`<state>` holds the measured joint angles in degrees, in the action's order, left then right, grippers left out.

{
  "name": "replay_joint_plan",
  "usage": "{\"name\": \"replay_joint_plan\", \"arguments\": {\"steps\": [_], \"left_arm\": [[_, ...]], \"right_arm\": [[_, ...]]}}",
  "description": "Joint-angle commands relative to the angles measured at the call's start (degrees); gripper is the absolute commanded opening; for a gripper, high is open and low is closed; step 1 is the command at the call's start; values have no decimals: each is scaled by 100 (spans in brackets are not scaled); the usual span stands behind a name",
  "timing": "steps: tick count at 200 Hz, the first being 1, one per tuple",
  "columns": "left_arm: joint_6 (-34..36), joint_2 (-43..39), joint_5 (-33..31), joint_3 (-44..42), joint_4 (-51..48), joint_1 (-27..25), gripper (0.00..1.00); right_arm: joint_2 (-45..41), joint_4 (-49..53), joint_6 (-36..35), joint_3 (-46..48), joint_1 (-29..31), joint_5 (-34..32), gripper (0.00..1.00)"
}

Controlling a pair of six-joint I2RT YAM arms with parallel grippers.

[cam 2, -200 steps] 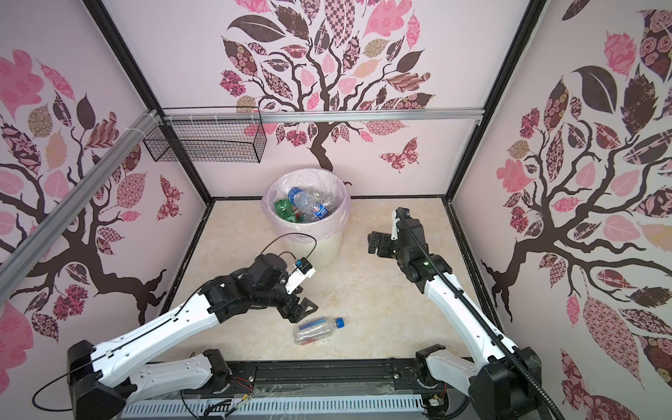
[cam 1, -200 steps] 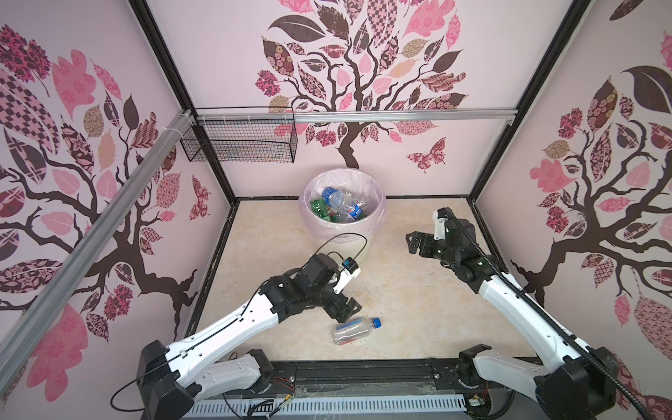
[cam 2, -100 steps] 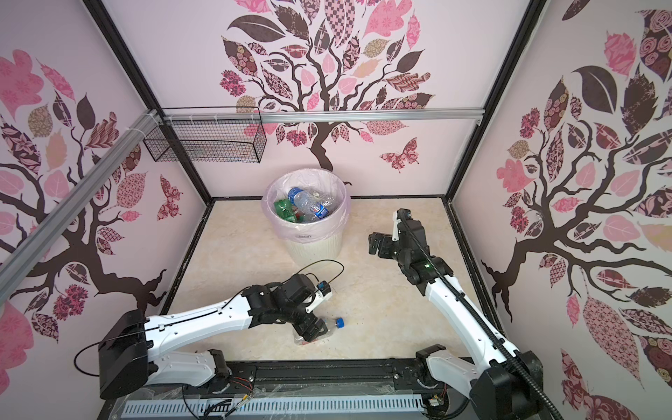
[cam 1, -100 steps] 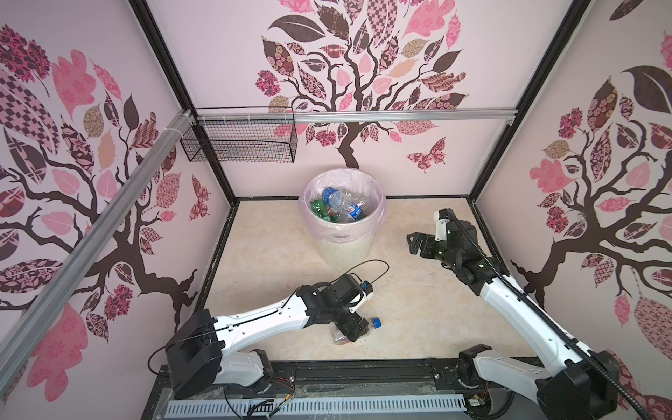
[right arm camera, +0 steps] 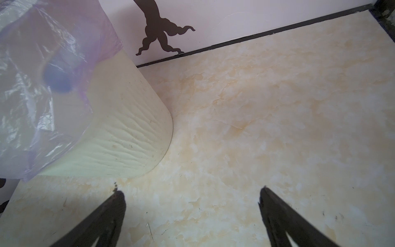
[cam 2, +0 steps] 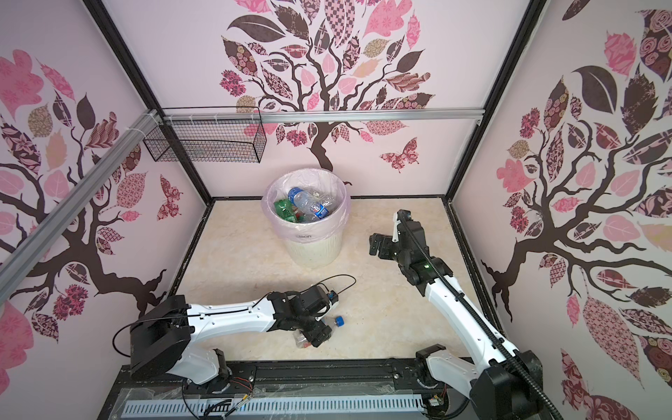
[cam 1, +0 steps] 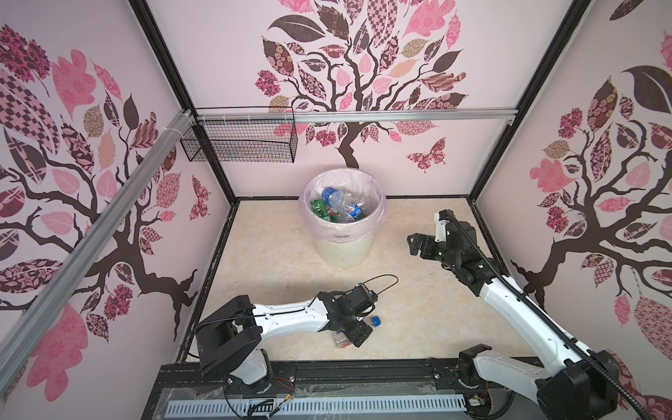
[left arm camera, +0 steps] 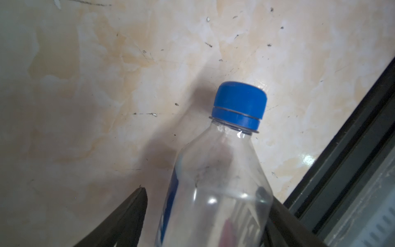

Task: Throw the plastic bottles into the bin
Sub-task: 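Reach the left gripper to the last blue-capped clear bottle nearer the robot, then close the left gripper on the blue-capped bottle and lift it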

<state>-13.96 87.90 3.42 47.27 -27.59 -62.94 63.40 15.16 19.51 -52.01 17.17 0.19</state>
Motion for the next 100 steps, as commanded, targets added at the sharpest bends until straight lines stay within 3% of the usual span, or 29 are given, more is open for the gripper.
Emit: {"name": "replay_joint_plan", "arguments": {"steps": [1,48,100], "left_arm": [[-55,50,-183,-158,132,-26,80],[-142,12,-505,-146,123,-34,67],[-112,-854,-1239,242,-277,-34,57]], "right_arm": [[-173,-21,-6,53,-12,-75,100],[-170,-63,-8,86,-16,-95,100],[-161,-39,-115,85,-21,-255,100]]}}
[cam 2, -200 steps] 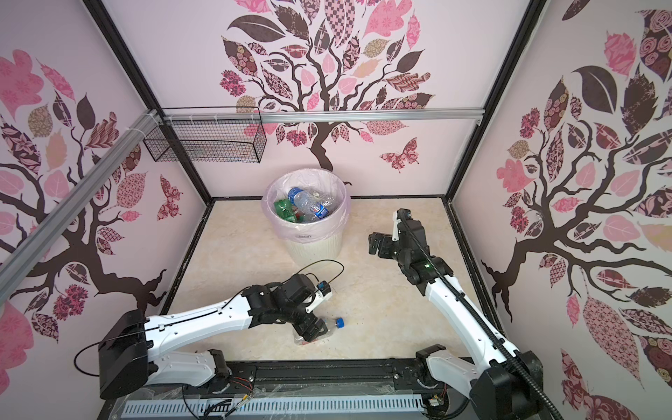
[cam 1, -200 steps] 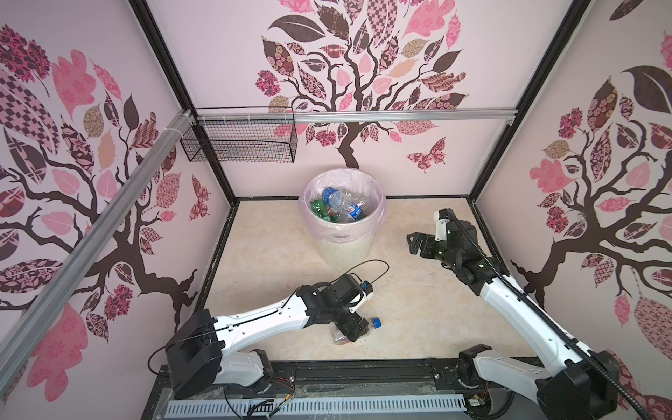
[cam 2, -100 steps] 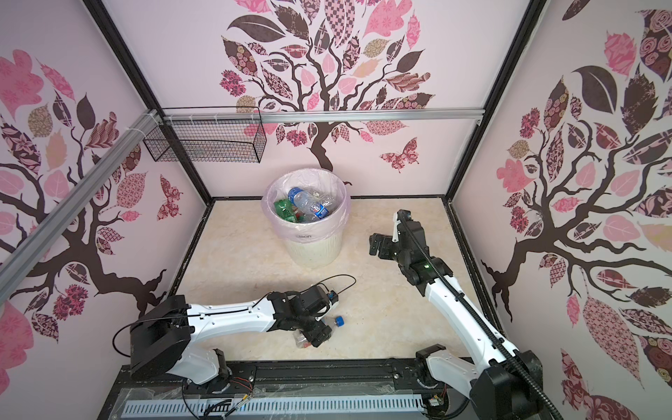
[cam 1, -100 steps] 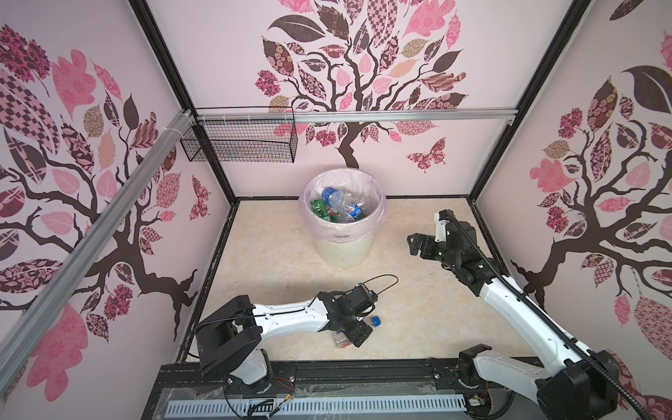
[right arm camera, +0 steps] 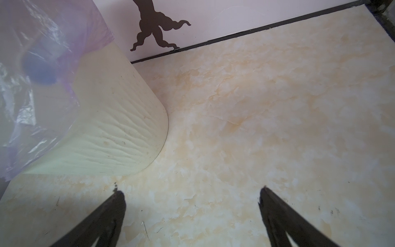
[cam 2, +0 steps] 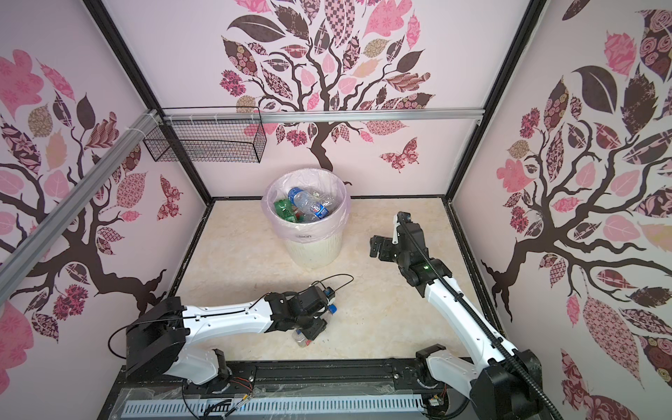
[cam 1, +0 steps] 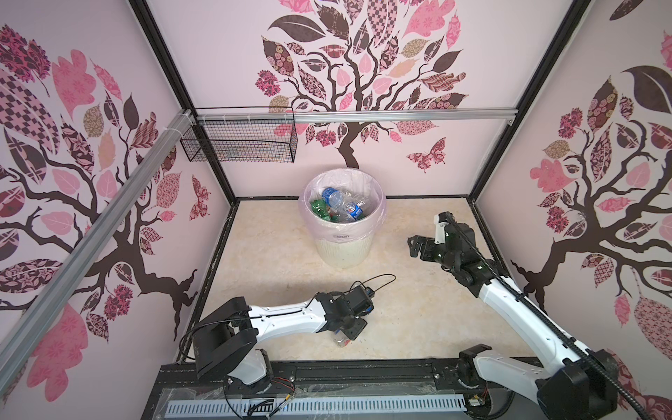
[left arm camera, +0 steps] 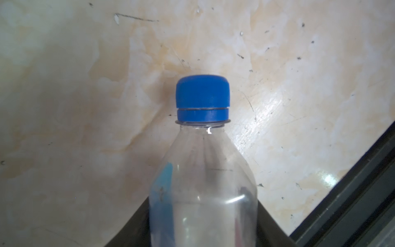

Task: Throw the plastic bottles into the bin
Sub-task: 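Close the left gripper on the blue-capped bottle and lift it, then carry the blue-capped bottle over the bin and open the left gripper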

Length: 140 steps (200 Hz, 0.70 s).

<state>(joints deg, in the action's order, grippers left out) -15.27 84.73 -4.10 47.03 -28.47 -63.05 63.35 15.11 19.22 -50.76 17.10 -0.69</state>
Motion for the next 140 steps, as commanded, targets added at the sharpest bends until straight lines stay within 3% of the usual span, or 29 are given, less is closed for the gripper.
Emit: {"name": "replay_joint_plan", "arguments": {"steps": [1,90,140], "left_arm": [[21,-567,-504,273,-196,-19,57],[262,-3151,-2306,942,-60,243,56],[354,-3671,-2266,1290,269,1046,56]], "right_arm": [[-157,-35,-86,-39,-14,-168,100],[-122,-60,-77,-39,-14,-133,100],[-121,-57,-46,-39,-14,-60,100]]}}
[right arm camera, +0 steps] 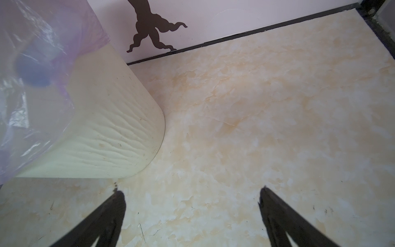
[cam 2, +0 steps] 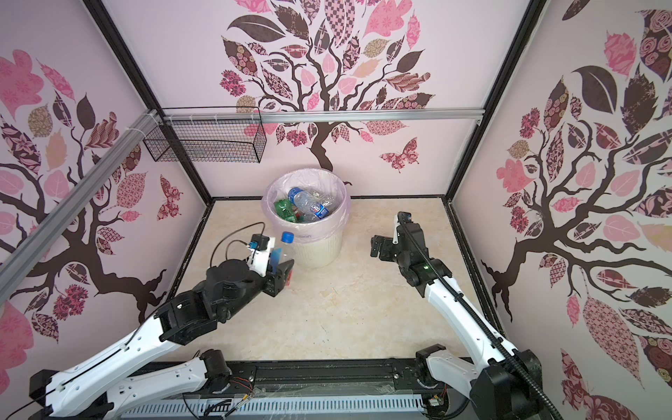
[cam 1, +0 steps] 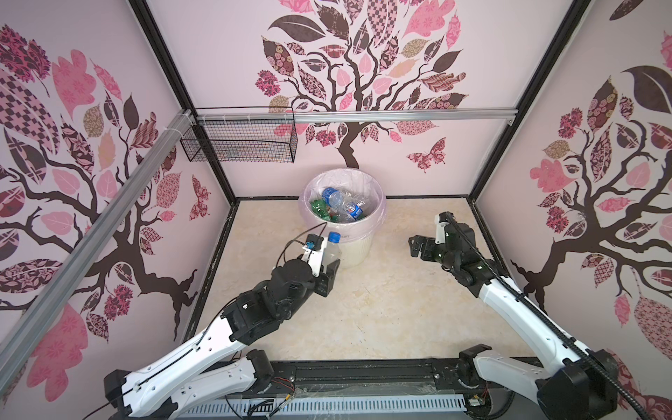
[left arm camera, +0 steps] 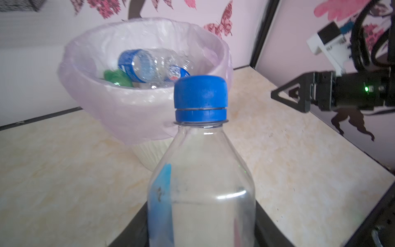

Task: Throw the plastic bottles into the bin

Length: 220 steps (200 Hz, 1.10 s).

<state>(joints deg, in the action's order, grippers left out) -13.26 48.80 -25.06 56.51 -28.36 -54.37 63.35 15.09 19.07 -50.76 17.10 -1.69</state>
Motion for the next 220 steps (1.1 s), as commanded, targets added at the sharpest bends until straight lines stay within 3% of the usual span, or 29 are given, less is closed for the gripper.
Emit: {"name": "replay_joint_plan", "arguments": {"steps": [1,33,84,98,110,127,146,186,220], "left_arm": [[164,-75,-172,355,264,184,56],[647,566,-98,1367,256,457,56],[10,2877,2126,3546,885,2048,56],[-172,3719,2714,4326,656,2256,70],[-225,4286,2721,4925,253,2284,80],[-262,4760,2721,5428,-351,2299,85],[-290,4576,2538,5146,-339,2300,88],[-74,3260,1916,3930,-96,2398,97],[-128,2224,1651,2822,-344,2967,97]], "right_arm": [[-121,-57,-28,-39,-14,43,100],[-139,-55,-25,-24,-15,53,100],[-272,-105,177,101,-14,255,100],[-372,-52,171,119,-14,254,100],[-454,20,131,115,-18,240,100],[-562,153,61,86,-14,195,100],[-677,203,9,131,-16,122,100],[-584,102,23,178,-14,147,100],[-422,11,33,51,-14,102,100]]}}
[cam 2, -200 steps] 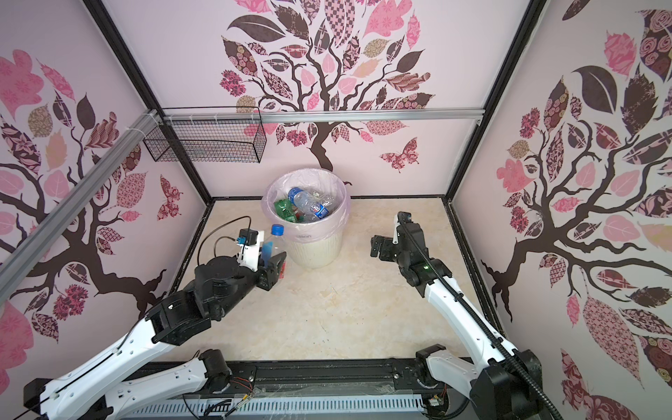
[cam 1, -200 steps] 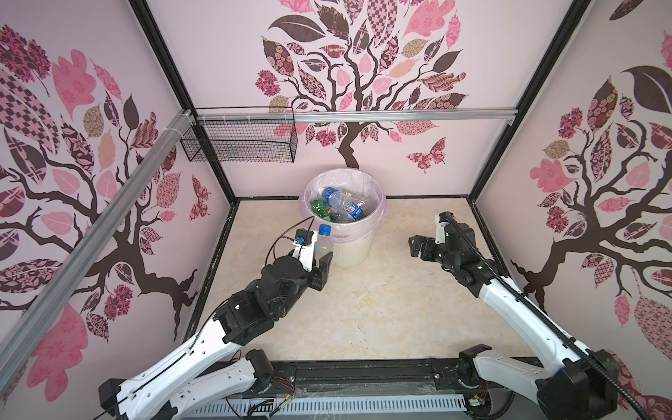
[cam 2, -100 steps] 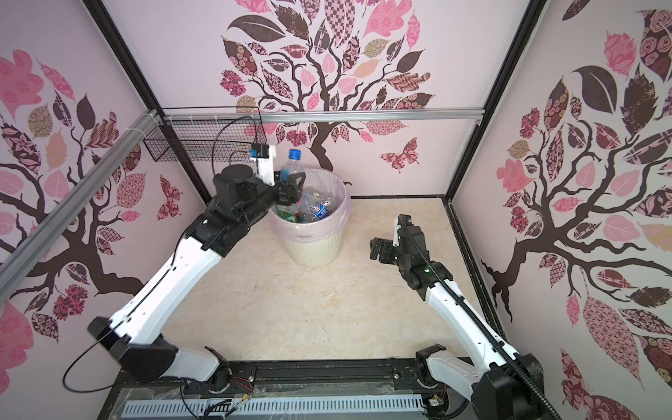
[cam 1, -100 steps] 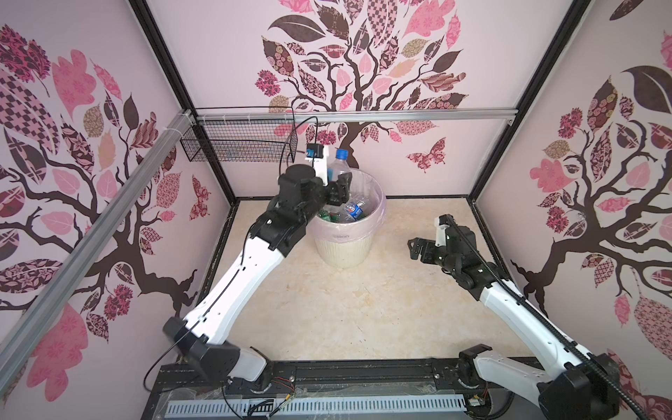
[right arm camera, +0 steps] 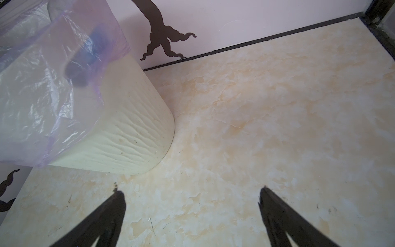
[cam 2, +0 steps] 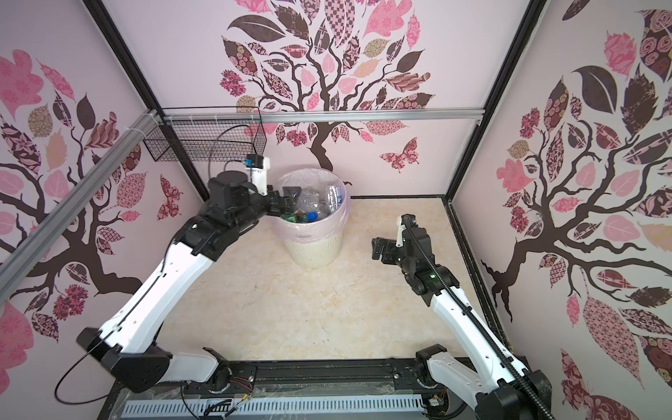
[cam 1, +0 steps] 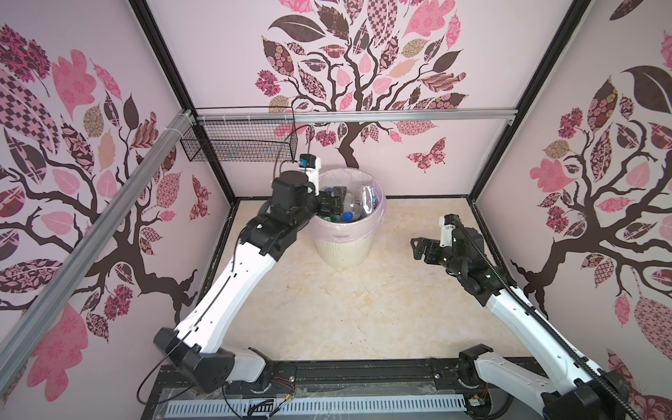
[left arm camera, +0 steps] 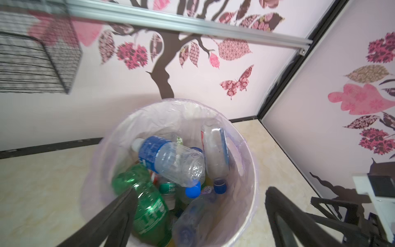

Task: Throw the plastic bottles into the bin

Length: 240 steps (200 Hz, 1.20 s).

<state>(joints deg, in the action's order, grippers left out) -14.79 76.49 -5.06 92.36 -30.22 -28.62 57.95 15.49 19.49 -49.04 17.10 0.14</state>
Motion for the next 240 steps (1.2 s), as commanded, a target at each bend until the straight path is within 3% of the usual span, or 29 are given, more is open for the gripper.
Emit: {"name": "replay_joint_plan", "arguments": {"steps": [1,35,65,89,107,125,177,210,220,232,240], "left_arm": [[18,-582,-352,-807,-159,418,97],[-173,-1513,-128,-2281,-60,1528,98],[-404,-1867,-507,-3460,327,2272,98],[-502,-1867,-832,-4303,1215,2291,97],[-791,-1585,-937,-4485,1466,2300,97],[-971,-1236,-1425,-4785,1962,2300,96],[362,-74,-2289,-5811,4321,2302,96],[710,598,-2277,-6344,5803,2304,96],[557,512,-2242,-6247,5440,2305,97],[671,470,-2158,-6567,6159,2317,97],[685,382,-2137,-6583,6091,2318,97]], "right_arm": [[119,-28,-12,-127,-14,-87,100],[223,-73,-125,-240,-14,-395,100],[369,-367,-144,-213,-15,-787,100],[509,-728,-212,-91,-14,-1233,100],[606,-994,-353,22,-14,-1693,100],[660,-1473,-527,315,-21,-2160,100],[1364,-4402,-1214,1976,-120,-3760,100],[2267,-6586,-1316,2808,-689,-3588,100],[2491,-6936,-1360,2876,-783,-3572,100],[2702,-7407,-1586,2966,-805,-3438,100],[2818,-7623,-1598,3014,-822,-3293,100]]}}
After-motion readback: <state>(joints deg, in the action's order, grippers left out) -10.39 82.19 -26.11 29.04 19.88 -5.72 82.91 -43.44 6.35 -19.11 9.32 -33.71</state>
